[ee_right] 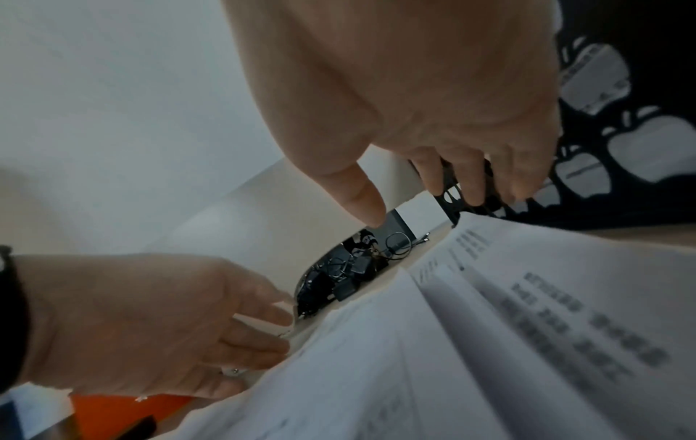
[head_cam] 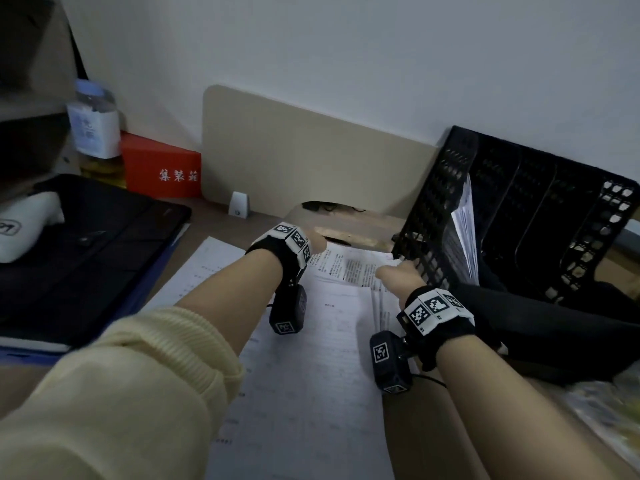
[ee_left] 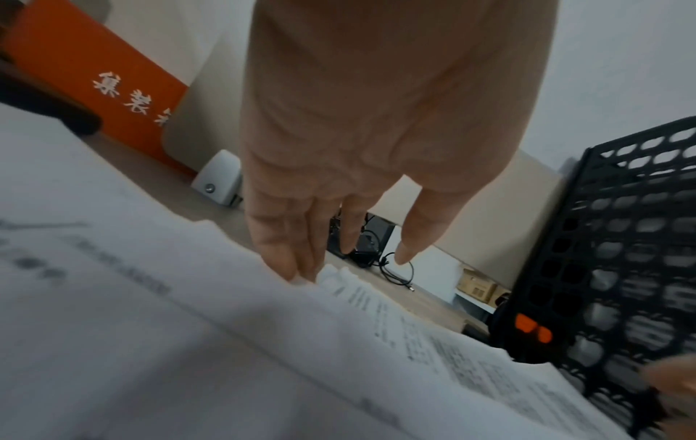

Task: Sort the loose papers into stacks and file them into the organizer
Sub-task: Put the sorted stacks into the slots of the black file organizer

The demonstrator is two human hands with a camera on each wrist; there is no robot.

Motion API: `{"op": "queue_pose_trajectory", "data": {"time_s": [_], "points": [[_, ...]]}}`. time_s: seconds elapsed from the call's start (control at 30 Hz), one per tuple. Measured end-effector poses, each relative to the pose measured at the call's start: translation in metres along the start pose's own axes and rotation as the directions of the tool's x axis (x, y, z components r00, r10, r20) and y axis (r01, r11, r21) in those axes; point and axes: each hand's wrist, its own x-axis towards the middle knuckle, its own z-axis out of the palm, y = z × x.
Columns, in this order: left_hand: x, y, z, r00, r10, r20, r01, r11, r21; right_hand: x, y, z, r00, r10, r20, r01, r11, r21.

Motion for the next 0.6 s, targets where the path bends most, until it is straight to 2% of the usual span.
{"op": "queue_pose_trajectory", "data": {"time_s": [0.07, 0.13, 0.2, 0.33, 0.5, 0.6], "points": [[0.017, -0.01, 0.0, 1.0, -0.005, -0.018, 0.007, 0.995, 0.1, 0.001, 0.002, 0.002, 0.999, 0.041, 0.023, -0.041, 0.999, -0.012], [0.012, -0.01, -0.002, 1.0, -0.025, -0.006, 0.026, 0.987, 0.156, 0.006, 0.003, 0.007, 0.996, 0.082, 0.041, -0.08, 0.996, -0.035], [0.006, -0.01, -0.003, 0.999, -0.045, 0.018, 0.042, 0.99, 0.136, 0.014, 0.004, 0.013, 0.994, 0.102, 0.04, -0.1, 0.994, -0.031], [0.002, -0.009, -0.004, 0.997, -0.061, -0.051, 0.068, 0.986, 0.153, 0.035, 0.012, 0.02, 0.995, 0.095, 0.016, -0.095, 0.995, -0.019], [0.019, -0.019, -0.01, 0.998, -0.046, 0.035, 0.038, 0.976, 0.212, 0.036, 0.011, 0.016, 0.994, 0.108, -0.018, -0.108, 0.994, 0.037], [0.026, -0.021, -0.011, 0.994, -0.082, 0.074, 0.061, 0.967, 0.245, 0.035, 0.013, 0.015, 0.99, 0.139, -0.029, -0.137, 0.988, 0.067]]}}
